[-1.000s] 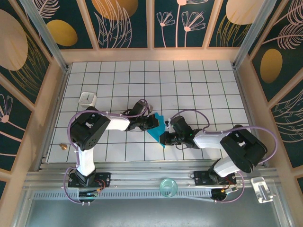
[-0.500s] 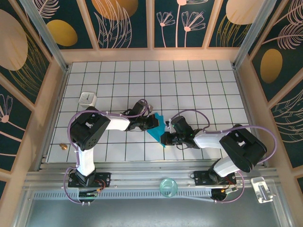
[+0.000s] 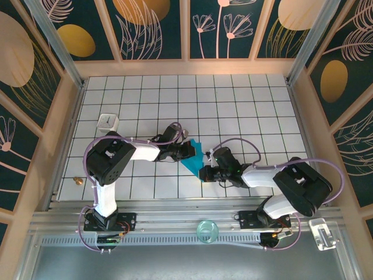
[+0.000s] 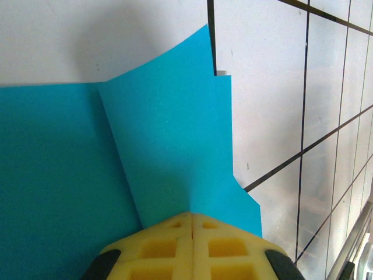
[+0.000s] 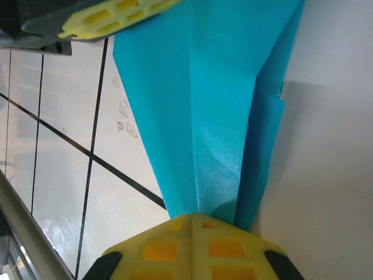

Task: Fold a paper plane with a square sheet of paper (pick it up from the middle)
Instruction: Fourth fold the wing at the center of the table.

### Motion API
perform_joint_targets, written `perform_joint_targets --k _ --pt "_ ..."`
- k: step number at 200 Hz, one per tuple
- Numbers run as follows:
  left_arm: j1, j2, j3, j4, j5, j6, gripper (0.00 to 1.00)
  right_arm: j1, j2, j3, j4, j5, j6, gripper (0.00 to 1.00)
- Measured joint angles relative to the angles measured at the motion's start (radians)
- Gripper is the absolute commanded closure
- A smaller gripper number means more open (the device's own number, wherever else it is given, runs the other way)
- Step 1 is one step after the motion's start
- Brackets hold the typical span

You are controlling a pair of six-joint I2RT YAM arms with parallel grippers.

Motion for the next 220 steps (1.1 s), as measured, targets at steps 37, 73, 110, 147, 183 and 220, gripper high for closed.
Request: perform_joint_targets --k 37,73,110,147,183,220 --pt "0.001 0.002 0.002 -0.001 0.003 0.003 1.0 0.024 -0.034 -0.026 -0.003 0.025 0.031 1.0" --pt "0.001 0.002 0.002 -0.001 0.005 0.003 1.0 0.045 -0.067 -0.043 -0.024 0.037 0.053 1.0" --pt "0.001 0.002 0.003 -0.002 0.006 0.003 1.0 0.053 -0.082 -0.043 -0.052 0.041 0.061 1.0" --pt "0.001 0.002 0.003 -0.002 0.006 0.003 1.0 0.058 -0.124 -0.04 -0.13 0.04 0.061 1.0" --pt "0.001 0.005 0.005 -0.001 0.006 0.003 1.0 0.054 -0.196 -0.015 -0.288 0.032 0.043 1.0" --pt "0.003 0.009 0.01 0.002 0.007 0.003 1.0 0.05 -0.213 0.06 -0.319 0.02 0.036 1.0"
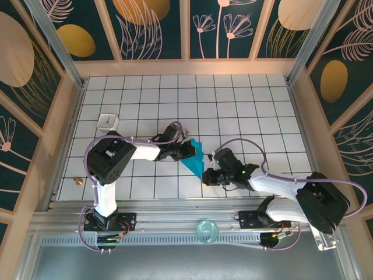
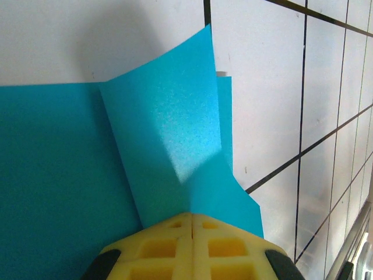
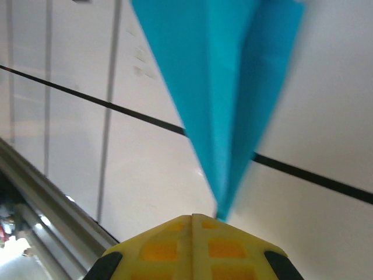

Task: Fold a paper plane with a square sheet of paper (pick it up from the middle)
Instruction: Fourth fold the wing at the center of the table.

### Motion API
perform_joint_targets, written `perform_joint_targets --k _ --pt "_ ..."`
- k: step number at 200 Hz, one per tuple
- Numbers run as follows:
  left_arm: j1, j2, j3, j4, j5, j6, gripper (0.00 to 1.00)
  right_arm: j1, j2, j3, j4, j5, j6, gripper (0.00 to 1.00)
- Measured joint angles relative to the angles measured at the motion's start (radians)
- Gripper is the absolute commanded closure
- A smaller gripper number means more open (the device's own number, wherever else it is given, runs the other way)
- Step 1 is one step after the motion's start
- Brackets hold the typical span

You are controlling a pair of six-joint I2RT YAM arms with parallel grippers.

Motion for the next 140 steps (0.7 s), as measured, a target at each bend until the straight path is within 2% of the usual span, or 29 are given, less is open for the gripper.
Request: perform_joint_targets --k 81,140 --pt "0.001 0.003 0.002 0.005 0.0 0.0 1.0 -0.018 0.233 0.106 0.046 -0.039 -0.066 1.0" --pt "0.001 0.003 0.002 0.004 0.0 0.0 1.0 -0.049 0.239 0.052 0.105 -0.071 -0.092 1.0"
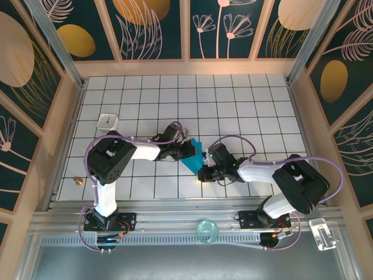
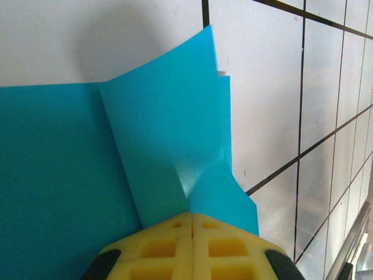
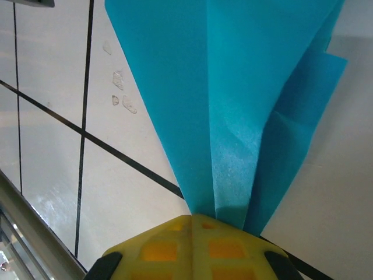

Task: Fold a paper plane with a square sheet of paper (pick it up from the middle)
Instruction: Fourth fold the wing at the center of the table.

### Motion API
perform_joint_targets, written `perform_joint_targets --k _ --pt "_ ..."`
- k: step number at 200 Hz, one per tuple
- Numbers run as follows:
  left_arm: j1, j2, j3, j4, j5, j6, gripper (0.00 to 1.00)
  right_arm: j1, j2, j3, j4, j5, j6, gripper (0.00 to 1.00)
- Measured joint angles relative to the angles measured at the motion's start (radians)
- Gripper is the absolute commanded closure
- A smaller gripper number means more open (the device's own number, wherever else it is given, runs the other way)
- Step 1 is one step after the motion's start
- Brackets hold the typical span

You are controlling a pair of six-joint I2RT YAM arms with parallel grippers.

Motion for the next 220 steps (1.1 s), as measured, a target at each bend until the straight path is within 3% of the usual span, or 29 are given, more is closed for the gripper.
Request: perform_joint_targets --k 56,99,153,220 --pt "0.001 0.001 0.001 0.0 0.003 0.0 1.0 -0.005 -0.116 -0.132 0.068 -0.042 0.033 1.0" --pt "0.001 0.001 0.001 0.0 0.004 0.004 1.0 -0.042 -0.176 -0.117 0.047 -0.082 0.056 1.0" --pt "0.003 0.003 0.002 0.001 0.008 0.004 1.0 -0.061 -0.066 -0.019 0.087 -0.097 0.059 1.0" --pt "0.003 0.003 0.005 0.0 0.008 0.007 1.0 -0.103 0.021 -0.044 0.116 -0.101 0.048 1.0"
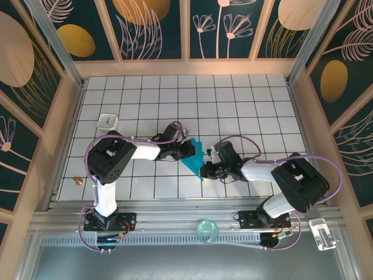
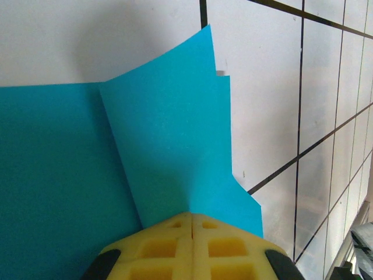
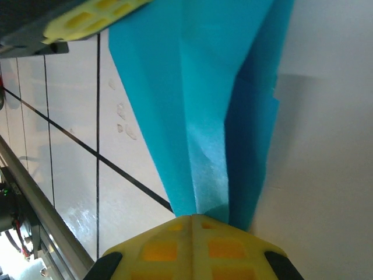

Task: Fold a paper plane with a square sheet of paper (pick it up from the middle)
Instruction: Fourth fold the wing at the center of the table.

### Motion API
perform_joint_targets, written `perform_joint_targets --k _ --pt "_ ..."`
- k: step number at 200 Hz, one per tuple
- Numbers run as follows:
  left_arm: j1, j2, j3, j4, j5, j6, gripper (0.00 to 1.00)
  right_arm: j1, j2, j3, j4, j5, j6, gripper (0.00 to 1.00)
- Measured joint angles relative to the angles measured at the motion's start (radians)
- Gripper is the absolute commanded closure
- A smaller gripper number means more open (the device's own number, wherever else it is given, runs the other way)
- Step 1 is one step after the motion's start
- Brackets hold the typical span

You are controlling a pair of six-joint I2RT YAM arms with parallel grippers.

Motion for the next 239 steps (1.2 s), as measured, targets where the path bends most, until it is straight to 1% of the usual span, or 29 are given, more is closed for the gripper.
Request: perform_joint_targets --k 30,47,79,118,138,160,193,204,239 --pt "0.0 0.0 0.004 -0.008 0.0 0.001 1.0 -0.012 0.006 -0.037 0.072 -0.02 0.001 1.0" --pt "0.0 0.0 0.013 -0.023 -0.002 0.002 0.95 -0.014 0.007 -0.055 0.108 -0.027 0.001 1.0" --pt "0.0 0.0 0.04 -0.064 -0.008 0.013 0.81 -0.017 0.006 -0.07 0.135 -0.029 0.002 1.0" --pt "0.002 -0.023 0.065 -0.117 -0.039 0.019 0.68 -0.018 0.005 -0.079 0.153 -0.029 0.006 1.0" --pt "0.005 -0.072 0.057 -0.138 -0.048 0.014 0.65 -0.018 0.005 -0.083 0.16 -0.028 0.011 1.0" --pt "0.005 -0.16 0.021 -0.138 -0.05 -0.001 0.64 -0.018 0.007 -0.083 0.163 -0.029 0.02 1.0" --pt "-0.009 -0.246 -0.045 -0.131 -0.05 -0.025 0.67 -0.018 0.01 -0.081 0.162 -0.029 0.027 1.0" --pt "-0.016 -0.27 -0.075 -0.131 -0.048 -0.038 0.71 -0.018 0.01 -0.077 0.155 -0.029 0.027 1.0" --pt "-0.059 -0.306 -0.143 -0.107 -0.023 -0.063 0.9 -0.018 0.011 -0.071 0.142 -0.027 0.031 1.0"
